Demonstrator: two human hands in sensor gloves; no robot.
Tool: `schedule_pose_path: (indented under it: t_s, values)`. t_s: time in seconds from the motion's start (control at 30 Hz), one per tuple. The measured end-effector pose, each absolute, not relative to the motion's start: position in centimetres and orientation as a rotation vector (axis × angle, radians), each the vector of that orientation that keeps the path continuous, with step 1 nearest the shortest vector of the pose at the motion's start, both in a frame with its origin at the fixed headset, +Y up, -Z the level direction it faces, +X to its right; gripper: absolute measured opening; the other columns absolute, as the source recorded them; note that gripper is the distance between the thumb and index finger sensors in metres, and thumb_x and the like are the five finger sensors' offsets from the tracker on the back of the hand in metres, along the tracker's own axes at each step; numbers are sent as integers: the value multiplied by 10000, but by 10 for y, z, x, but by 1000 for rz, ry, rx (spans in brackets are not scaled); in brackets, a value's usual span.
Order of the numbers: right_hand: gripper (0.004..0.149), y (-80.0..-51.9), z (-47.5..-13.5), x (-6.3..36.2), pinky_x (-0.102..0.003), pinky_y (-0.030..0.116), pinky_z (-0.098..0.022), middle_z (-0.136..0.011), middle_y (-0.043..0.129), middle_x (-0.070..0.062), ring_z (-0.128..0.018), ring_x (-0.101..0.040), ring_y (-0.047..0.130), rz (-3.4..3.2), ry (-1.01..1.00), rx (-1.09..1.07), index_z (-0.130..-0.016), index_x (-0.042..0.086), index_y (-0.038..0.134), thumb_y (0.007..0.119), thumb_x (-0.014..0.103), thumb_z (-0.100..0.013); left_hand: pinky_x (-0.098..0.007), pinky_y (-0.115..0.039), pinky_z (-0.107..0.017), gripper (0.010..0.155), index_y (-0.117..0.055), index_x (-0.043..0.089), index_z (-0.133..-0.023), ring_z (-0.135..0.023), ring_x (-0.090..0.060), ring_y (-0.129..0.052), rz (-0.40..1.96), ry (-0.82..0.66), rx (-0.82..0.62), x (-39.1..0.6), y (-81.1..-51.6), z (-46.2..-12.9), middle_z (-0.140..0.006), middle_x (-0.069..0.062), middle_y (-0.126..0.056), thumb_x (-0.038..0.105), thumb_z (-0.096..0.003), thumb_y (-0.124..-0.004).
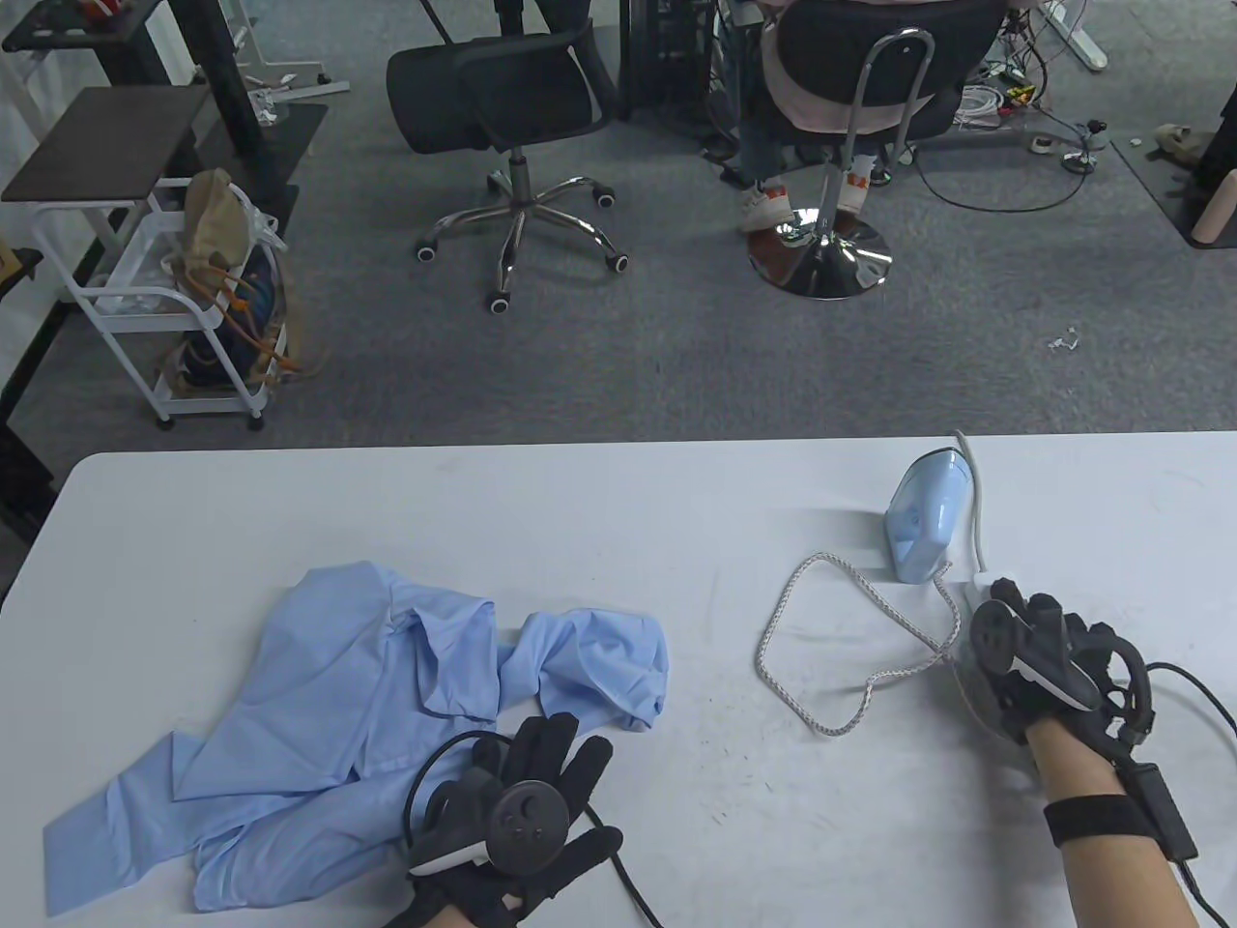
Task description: Iron long-sleeve shirt with electric iron on table
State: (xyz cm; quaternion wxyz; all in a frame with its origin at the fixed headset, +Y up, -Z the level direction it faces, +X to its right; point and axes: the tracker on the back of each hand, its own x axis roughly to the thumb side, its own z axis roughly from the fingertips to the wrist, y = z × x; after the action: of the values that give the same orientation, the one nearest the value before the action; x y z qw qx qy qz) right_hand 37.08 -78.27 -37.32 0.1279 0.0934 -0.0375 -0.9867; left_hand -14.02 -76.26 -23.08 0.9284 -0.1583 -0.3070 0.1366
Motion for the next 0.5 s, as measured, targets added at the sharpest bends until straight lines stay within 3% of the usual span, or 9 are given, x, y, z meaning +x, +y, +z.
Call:
schedule_pose_path:
  t_s: [0.23, 0.5]
  values:
    - [773, -773, -383, 388, -800, 501, -660, -1100, 559, -300, -931, -529, 756, -2874, -276, 340, -1153, 118, 364, 703, 515, -582, -869, -187, -590, 862, -207, 117, -1216, -1079, -646, -188, 282, -631, -319, -141, -761, -231, -1183, -373, -120, 613, -598, -548]
    - [806, -717, -362, 385, -809, 489, -659, -1111, 536, -311, -944, -547, 731, -2961, 50, 256, -1157, 96, 370, 701, 546, -576, -869, -191, -601, 857, -236, 119, -1218, -1090, -640, -213, 296, -568, -117, -154, -726, -231, -1200, -363, -163, 609, -594, -560]
